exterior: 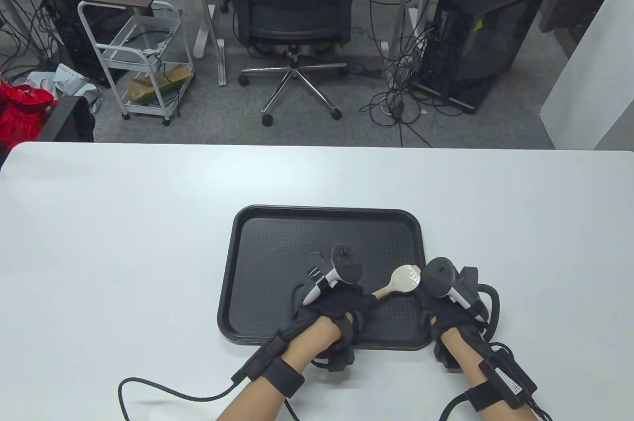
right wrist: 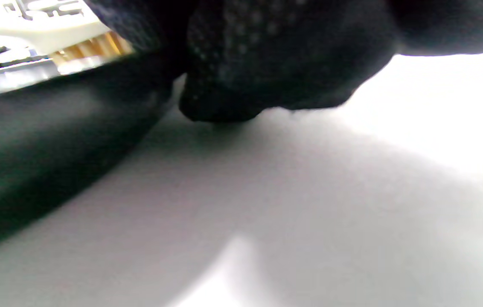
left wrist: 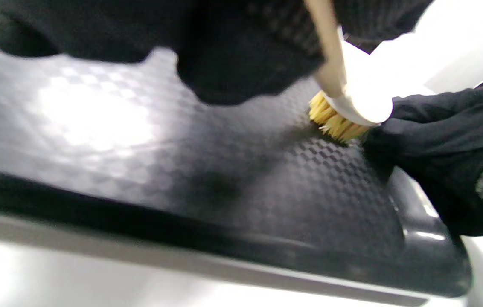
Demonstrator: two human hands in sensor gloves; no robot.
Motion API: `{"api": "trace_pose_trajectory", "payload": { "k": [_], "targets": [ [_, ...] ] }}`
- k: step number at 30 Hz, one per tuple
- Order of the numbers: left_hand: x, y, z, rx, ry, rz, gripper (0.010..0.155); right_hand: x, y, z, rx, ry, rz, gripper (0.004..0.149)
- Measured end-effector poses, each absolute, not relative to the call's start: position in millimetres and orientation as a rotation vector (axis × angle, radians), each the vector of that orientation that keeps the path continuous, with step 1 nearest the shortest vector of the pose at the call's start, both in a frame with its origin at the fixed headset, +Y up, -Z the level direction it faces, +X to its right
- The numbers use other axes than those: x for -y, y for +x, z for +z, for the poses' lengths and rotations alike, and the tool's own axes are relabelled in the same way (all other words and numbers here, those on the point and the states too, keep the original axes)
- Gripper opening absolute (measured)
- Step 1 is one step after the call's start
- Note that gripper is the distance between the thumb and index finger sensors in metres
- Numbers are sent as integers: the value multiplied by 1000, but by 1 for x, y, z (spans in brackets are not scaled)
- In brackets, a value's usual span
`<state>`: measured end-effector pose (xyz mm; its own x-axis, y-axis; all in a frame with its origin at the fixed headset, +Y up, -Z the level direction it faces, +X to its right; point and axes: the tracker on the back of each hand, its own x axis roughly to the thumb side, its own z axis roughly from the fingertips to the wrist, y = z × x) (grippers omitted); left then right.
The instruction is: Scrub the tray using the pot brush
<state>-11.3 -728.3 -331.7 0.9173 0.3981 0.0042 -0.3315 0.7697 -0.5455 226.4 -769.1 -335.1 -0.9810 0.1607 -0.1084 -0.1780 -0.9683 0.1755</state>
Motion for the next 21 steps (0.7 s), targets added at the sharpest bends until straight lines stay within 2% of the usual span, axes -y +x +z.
{"api": "trace_pose_trajectory", "payload": {
  "k": [15, 21],
  "targets": [
    [707, -86, -349, -22, -668, 308, 63, 769, 226, -335, -287, -149, 2953, 60],
    [712, -120, -355, -82, -744, 292, 66, 769, 226, -335, -287, -144, 2946, 60]
  ]
}}
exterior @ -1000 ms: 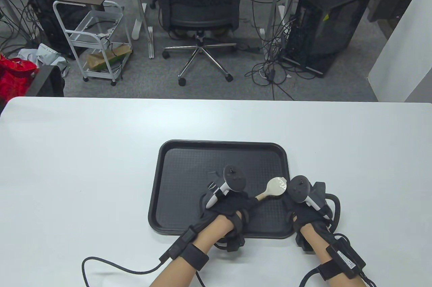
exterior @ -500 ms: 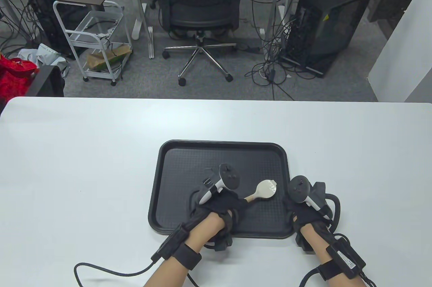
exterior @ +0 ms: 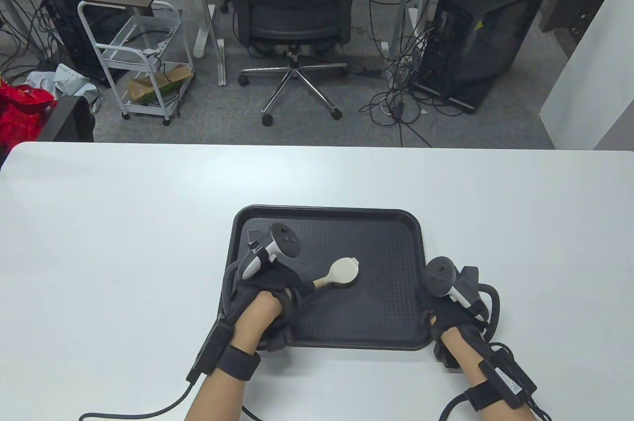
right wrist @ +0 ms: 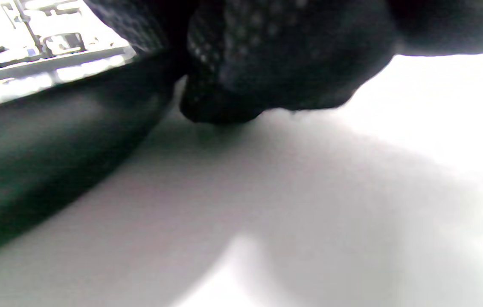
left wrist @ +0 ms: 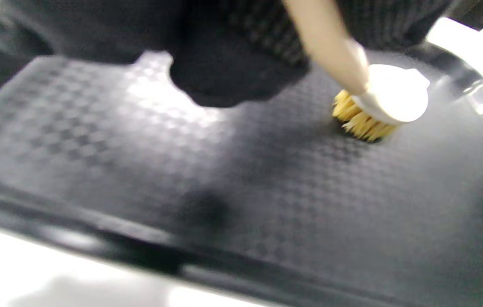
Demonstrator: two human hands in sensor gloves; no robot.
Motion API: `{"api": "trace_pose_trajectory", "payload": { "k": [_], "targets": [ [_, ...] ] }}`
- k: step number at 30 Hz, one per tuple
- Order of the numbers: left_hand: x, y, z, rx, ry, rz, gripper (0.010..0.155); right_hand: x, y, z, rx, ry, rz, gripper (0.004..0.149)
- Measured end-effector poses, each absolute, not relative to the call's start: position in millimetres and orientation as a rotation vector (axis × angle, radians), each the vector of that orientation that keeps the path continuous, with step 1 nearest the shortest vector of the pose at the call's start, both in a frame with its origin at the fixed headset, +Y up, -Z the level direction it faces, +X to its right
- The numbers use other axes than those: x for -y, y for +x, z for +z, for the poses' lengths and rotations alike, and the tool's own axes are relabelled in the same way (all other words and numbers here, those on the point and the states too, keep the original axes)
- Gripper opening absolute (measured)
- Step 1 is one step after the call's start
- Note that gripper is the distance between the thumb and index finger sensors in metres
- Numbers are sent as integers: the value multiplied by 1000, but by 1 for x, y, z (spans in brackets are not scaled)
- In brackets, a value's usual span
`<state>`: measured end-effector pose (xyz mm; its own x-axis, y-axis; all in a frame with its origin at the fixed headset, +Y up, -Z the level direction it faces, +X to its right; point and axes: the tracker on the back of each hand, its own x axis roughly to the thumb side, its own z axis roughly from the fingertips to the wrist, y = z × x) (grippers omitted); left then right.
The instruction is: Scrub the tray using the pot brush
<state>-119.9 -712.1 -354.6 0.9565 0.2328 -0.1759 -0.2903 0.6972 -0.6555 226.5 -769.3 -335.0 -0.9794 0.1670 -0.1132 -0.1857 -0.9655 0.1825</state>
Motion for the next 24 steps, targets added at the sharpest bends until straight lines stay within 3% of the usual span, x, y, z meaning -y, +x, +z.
{"api": "trace_pose_trajectory", "payload": {
  "k": [2, 24],
  "targets": [
    [715, -131, -356, -89, -785, 311, 66, 769, 227, -335, -286, -145, 2948, 59],
    [699, -284, -340, -393, -717, 518, 63, 769, 227, -335, -287, -145, 2945, 59]
  ]
}}
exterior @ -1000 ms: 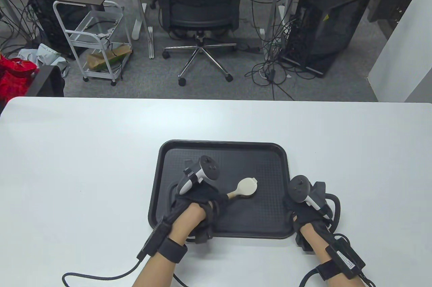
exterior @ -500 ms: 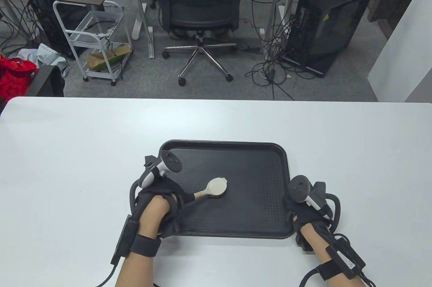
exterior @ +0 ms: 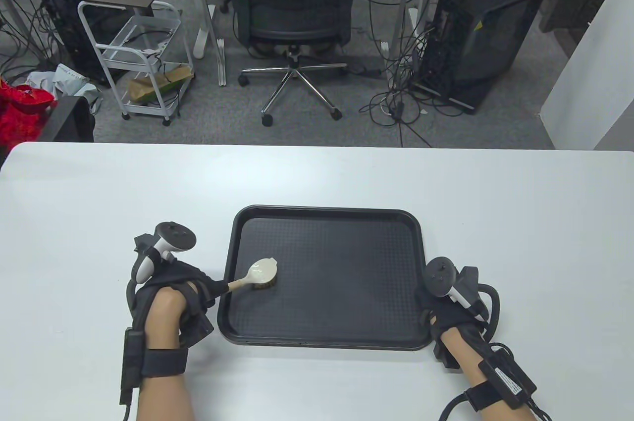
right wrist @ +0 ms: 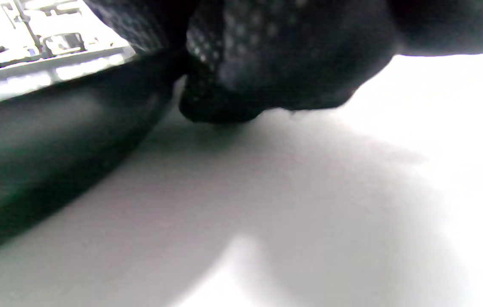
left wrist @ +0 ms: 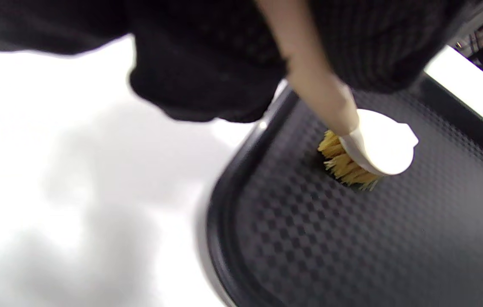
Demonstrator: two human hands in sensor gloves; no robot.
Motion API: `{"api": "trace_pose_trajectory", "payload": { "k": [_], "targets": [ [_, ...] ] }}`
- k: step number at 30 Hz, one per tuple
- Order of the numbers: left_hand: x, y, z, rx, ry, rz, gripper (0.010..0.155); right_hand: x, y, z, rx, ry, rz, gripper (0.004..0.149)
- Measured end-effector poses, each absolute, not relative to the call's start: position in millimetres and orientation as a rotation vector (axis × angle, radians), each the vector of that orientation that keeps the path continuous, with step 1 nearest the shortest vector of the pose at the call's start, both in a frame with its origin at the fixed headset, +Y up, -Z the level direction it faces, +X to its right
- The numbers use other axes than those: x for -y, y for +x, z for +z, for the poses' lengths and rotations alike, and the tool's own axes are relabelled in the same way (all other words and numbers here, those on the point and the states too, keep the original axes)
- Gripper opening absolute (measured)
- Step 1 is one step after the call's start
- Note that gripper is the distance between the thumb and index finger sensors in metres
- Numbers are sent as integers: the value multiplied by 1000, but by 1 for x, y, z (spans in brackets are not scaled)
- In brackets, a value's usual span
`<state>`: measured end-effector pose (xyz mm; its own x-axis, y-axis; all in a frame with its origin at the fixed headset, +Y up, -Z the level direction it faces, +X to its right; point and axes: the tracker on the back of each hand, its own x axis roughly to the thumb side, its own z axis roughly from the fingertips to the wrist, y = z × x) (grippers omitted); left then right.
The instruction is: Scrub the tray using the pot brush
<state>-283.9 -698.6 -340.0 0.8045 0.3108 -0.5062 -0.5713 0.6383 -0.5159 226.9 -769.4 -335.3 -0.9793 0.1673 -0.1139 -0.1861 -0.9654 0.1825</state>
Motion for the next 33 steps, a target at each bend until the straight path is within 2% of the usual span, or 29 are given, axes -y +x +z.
{"api": "trace_pose_trajectory", "payload": {
  "k": [5, 9, 14, 17, 22, 26, 29, 33],
  "targets": [
    [689, -299, -333, -455, -671, 507, 62, 769, 227, -335, -286, -146, 2950, 60],
    [682, -289, -335, -375, -653, 541, 62, 769, 227, -335, -286, -147, 2950, 59],
    [679, -235, -349, -101, -653, 622, 62, 769, 227, -335, -288, -146, 2943, 60],
    [682, -191, -355, -7, -655, 602, 63, 769, 227, -335, -284, -146, 2948, 60],
    [695, -122, -353, 93, -622, 604, 63, 769, 227, -335, -283, -145, 2948, 60],
    [702, -87, -346, 130, -611, 617, 63, 769, 227, -335, -278, -145, 2952, 59],
    [712, -69, -343, 176, -648, 616, 63, 769, 227, -335, -279, -146, 2954, 59],
    [720, -55, -338, 159, -633, 601, 63, 769, 227, -335, -278, -146, 2954, 59]
  ]
}}
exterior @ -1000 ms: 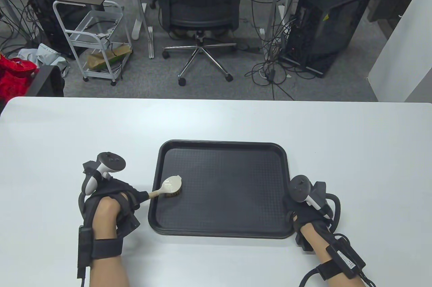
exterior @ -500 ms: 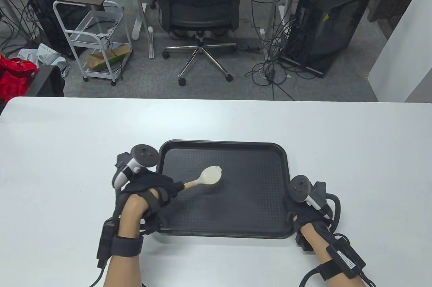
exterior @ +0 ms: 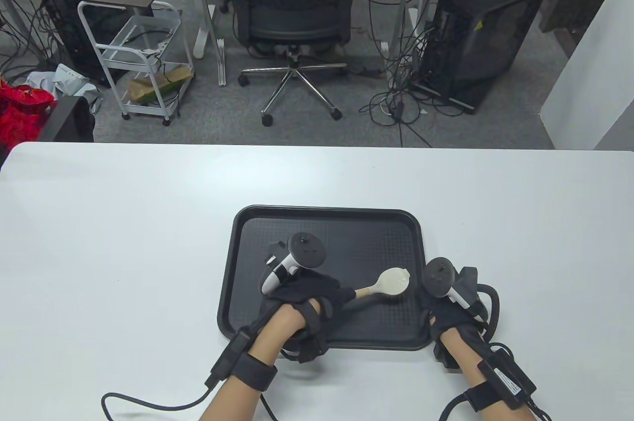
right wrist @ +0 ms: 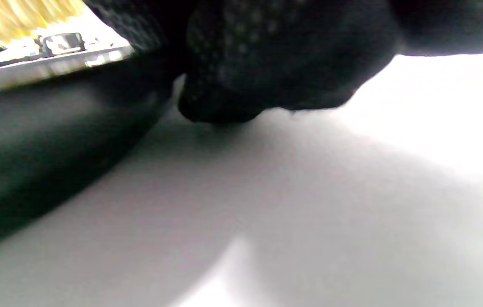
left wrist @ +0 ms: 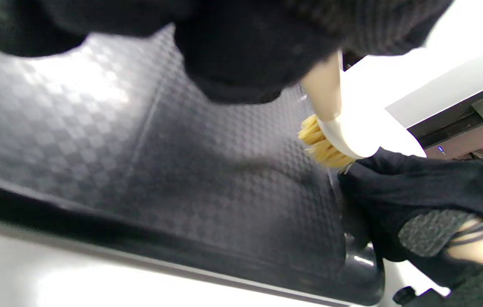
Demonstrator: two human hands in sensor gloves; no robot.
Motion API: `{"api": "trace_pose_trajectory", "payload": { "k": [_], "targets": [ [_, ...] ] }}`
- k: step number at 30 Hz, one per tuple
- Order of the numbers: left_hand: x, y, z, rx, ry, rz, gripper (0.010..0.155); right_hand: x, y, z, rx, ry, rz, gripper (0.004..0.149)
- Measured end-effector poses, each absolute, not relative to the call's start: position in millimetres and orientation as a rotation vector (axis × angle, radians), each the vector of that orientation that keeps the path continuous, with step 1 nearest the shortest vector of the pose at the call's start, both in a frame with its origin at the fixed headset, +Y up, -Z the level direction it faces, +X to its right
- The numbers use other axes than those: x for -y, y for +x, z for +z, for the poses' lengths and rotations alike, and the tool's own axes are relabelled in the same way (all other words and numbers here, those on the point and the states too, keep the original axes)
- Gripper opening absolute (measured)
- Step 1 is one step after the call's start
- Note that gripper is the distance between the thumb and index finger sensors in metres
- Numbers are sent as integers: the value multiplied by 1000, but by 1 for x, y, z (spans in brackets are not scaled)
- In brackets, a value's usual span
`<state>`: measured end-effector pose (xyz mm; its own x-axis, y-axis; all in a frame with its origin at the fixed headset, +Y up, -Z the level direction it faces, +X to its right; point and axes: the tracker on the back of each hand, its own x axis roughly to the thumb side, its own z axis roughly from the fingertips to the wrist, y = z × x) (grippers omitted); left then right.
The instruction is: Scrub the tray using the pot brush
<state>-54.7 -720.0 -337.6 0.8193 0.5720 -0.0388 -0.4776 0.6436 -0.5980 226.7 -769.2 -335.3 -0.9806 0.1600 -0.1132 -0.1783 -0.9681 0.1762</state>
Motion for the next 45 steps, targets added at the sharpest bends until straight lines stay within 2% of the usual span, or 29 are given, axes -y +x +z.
{"api": "trace_pose_trajectory", "payload": {
  "k": [11, 18, 29, 45],
  "targets": [
    [737, -36, -333, 173, -642, 548, 63, 770, 226, -335, -276, -144, 2955, 59],
    [728, -41, -333, 142, -622, 487, 62, 770, 226, -335, -274, -144, 2956, 59],
    [717, -75, -342, 85, -705, 388, 63, 770, 226, -335, -271, -144, 2959, 59],
    [710, -135, -352, 1, -793, 363, 64, 770, 226, -335, -271, -142, 2959, 59]
  ]
}}
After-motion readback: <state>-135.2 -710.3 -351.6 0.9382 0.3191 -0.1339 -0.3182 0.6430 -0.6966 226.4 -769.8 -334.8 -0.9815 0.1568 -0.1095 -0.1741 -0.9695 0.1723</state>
